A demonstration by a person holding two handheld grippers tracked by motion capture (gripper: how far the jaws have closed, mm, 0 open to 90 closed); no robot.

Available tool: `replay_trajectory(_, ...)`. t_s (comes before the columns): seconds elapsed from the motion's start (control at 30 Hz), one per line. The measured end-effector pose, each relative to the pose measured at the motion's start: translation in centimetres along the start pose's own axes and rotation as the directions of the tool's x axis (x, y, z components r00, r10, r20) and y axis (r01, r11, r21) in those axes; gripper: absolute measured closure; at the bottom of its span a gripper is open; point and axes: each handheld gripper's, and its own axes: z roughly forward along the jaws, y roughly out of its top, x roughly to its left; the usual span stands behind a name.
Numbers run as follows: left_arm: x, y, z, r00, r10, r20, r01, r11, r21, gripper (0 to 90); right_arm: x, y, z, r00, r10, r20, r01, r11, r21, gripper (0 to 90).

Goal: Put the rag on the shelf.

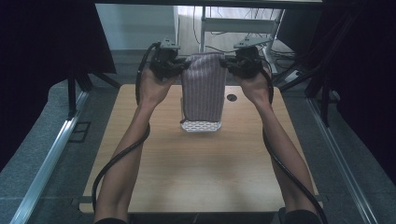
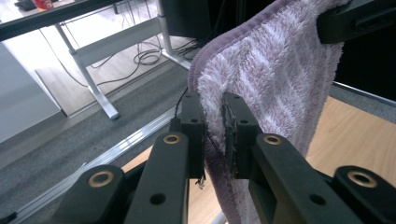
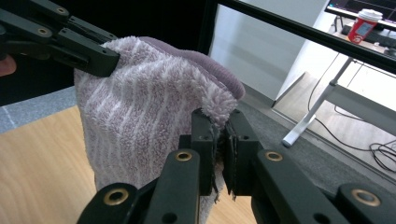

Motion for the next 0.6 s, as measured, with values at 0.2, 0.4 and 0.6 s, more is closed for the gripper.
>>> replay_trajectory(0.2,1.1,0.9,1.0,0.9993,-0.016,-0.035,0.016,0.9998,0.008,79.8,-0.8,0.8,1.4,0.9998,0.013,0.016,-0.013,1.0,0.002,83.9)
replay_trajectory(0.4,2.1,1.5,2.3,0.9974,-0.036,-0.062,0.038,0.999,0.025,79.7,-1.6,1.4,2.6,0.9991,0.024,0.035,-0.024,1.0,0.002,83.5)
replay_trajectory(0.6,2.8,1.7,4.3,0.9929,-0.039,-0.113,0.045,0.9973,0.058,79.3,-2.5,1.2,4.4,0.9971,0.056,0.05,-0.057,0.998,0.017,83.6)
